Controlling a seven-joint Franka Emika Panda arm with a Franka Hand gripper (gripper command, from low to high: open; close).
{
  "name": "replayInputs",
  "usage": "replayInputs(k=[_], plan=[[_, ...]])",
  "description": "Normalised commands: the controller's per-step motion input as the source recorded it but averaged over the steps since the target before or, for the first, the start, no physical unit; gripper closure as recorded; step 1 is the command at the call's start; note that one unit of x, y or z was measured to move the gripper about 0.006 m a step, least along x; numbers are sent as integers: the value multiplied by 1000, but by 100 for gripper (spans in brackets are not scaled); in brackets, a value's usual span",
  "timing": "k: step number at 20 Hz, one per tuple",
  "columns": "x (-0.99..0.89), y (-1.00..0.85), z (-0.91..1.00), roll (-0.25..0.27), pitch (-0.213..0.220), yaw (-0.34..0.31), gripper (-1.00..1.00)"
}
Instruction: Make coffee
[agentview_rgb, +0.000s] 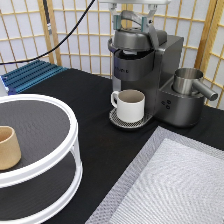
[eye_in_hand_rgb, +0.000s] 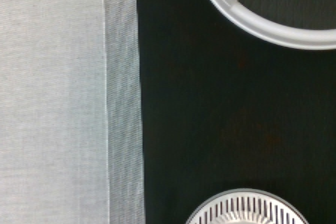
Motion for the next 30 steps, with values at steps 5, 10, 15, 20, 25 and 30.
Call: replayInputs(k=[5, 10, 15, 20, 25, 30], plan=[[315, -482, -68, 87, 48, 17, -100], [-198, -426, 766, 142, 18, 15, -100], [-457, 191, 878, 64, -32, 11, -100], [-273, 566, 360, 2, -4, 46, -100], [23, 474, 0, 0, 16, 45, -100], [62, -113, -279, 16, 30, -15, -100]])
